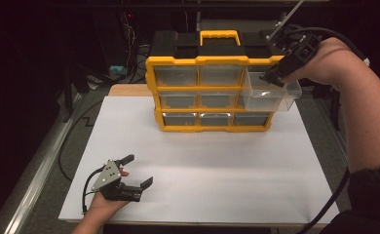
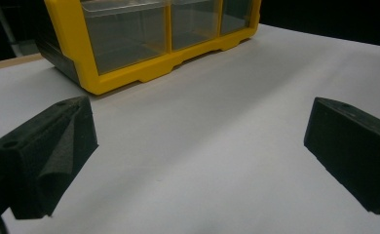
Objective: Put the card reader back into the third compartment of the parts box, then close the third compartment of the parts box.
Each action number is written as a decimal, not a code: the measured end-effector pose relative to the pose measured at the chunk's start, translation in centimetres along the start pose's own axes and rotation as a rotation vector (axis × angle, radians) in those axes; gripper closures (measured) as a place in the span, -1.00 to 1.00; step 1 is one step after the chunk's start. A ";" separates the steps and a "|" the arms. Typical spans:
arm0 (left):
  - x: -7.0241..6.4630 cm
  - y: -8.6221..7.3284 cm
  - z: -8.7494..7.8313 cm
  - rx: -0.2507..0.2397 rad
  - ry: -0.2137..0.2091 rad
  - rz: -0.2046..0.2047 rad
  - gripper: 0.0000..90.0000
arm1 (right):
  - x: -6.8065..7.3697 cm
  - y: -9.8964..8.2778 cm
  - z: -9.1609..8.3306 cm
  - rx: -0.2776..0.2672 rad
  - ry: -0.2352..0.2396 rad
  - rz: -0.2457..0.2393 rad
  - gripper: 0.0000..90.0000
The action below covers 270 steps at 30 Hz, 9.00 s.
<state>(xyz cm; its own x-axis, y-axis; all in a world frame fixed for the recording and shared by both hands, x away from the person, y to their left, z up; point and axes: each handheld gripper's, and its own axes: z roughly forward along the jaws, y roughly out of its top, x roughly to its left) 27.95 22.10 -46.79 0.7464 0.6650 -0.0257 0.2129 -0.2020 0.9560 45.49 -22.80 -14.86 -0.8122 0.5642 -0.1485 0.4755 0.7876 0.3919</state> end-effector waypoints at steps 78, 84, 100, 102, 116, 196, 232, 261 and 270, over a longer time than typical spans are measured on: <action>0.1 0.1 0.1 -0.006 0.002 -0.012 -1.00 | 6.9 -9.8 -1.7 -0.029 -0.016 0.028 -0.41; 0.1 0.0 0.1 -0.005 0.002 -0.012 -1.00 | 7.1 -10.4 0.3 -0.013 0.000 0.042 -0.56; 0.1 0.1 0.0 -0.007 0.001 -0.012 -1.00 | 8.1 -11.5 5.8 0.025 -0.001 0.062 -0.99; 0.1 0.1 0.0 -0.007 0.002 -0.012 -1.00 | 8.1 -11.7 6.5 0.029 0.004 0.068 -1.00; 0.1 0.1 0.0 -0.006 0.001 -0.009 -1.00 | 8.8 -13.8 12.8 0.054 0.024 0.089 -0.99; 1.4 -0.1 0.6 0.102 0.074 -0.100 -1.00 | 14.3 -22.6 22.3 -0.759 -0.161 0.409 -0.99; 1.0 -0.1 0.4 0.081 0.062 -0.070 -1.00 | 14.5 -23.4 21.7 -0.737 -0.217 0.423 1.00; 1.0 -0.1 0.6 0.065 0.046 -0.068 -1.00 | 14.0 -20.0 19.5 -0.829 -0.274 0.387 1.00; 0.9 -0.1 0.6 0.065 0.038 -0.066 -1.00 | 13.3 -18.8 17.4 -0.868 -0.298 0.371 1.00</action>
<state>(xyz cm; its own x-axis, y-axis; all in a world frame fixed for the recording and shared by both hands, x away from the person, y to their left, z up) 28.98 22.29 -47.06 0.7050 0.7052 -0.0756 0.3024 -0.2024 0.9315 31.63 -25.78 -39.99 -0.4871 0.8715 -0.0579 0.1732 0.1613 0.9716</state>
